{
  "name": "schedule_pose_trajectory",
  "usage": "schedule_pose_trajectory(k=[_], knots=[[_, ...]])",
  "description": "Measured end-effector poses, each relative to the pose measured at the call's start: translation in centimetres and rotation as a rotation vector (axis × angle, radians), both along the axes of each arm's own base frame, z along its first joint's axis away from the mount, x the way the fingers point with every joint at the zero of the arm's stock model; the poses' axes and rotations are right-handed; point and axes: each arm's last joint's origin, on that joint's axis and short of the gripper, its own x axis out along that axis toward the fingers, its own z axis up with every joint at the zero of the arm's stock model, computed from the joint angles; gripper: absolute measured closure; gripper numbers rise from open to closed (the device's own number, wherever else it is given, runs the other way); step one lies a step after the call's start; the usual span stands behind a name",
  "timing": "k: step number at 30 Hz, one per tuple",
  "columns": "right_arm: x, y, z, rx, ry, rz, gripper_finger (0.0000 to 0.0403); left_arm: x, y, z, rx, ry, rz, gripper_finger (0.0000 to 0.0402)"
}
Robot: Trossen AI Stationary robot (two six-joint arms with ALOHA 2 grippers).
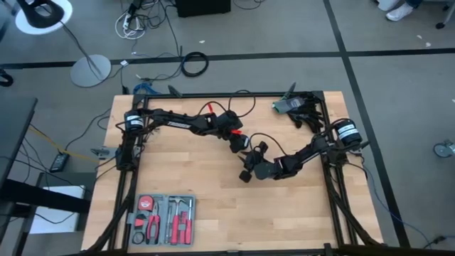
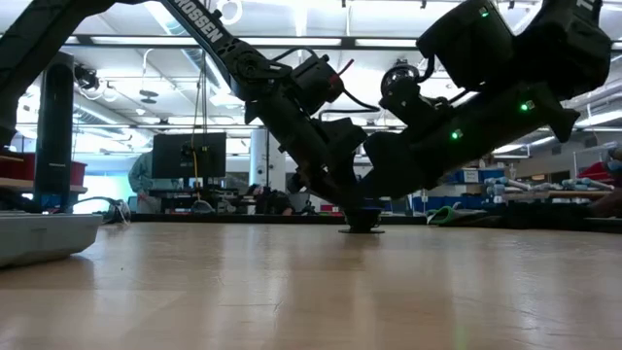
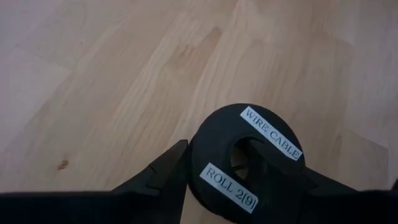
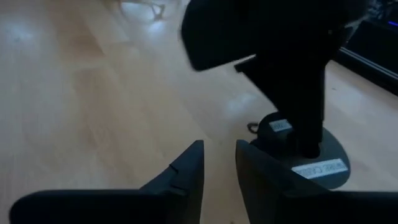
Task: Coil cords
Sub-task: Uncoil the black wire from the spool
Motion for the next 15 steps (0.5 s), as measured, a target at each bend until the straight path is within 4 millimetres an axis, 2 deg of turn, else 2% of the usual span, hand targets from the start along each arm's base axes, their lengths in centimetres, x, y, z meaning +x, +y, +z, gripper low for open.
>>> schedule_pose_trajectory(k=[10,15], knots=[[0.5,-1.6,0.3,-0.01,-0.014,-0.031,0.0303,0.0,0.0,0.0,0.017,-0.002,-0.017,0.0233],[0.7,-2.3,0.2,0.045,-0.009,0.034,0.0302,0.1,0.0,0.1,0.018,-0.005,-0.017,0.0233]])
